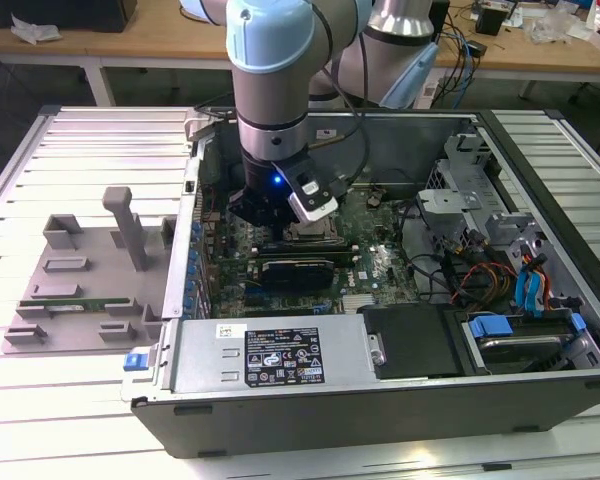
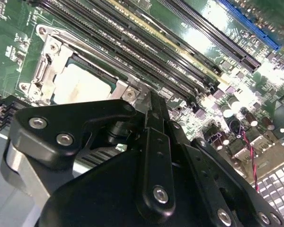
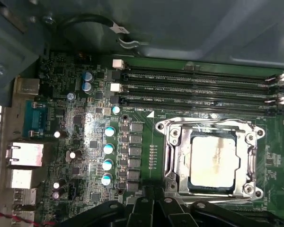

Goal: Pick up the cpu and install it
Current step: 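Install the second cpu locking lever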

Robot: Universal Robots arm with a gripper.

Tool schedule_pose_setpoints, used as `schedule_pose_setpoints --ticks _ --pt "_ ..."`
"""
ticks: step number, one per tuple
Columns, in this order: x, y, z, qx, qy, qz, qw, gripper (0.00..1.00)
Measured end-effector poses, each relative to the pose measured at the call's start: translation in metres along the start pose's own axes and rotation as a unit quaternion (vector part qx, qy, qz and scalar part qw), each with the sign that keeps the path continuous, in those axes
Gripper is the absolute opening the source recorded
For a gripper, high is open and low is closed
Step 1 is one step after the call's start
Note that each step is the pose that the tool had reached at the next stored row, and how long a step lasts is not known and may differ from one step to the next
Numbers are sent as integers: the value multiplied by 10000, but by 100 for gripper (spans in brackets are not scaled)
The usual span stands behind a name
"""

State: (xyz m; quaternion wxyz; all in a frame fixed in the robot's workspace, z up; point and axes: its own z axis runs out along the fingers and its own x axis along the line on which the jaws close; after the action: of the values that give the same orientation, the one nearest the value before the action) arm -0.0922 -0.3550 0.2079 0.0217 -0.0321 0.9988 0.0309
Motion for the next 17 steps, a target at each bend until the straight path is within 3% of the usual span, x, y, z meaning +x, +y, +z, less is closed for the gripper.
schedule_pose_setpoints --ticks 3,17 --pt "-84 -4 -5 28 16 0 10000 11" --pt "-456 -5 12 53 118 5 9999 11"
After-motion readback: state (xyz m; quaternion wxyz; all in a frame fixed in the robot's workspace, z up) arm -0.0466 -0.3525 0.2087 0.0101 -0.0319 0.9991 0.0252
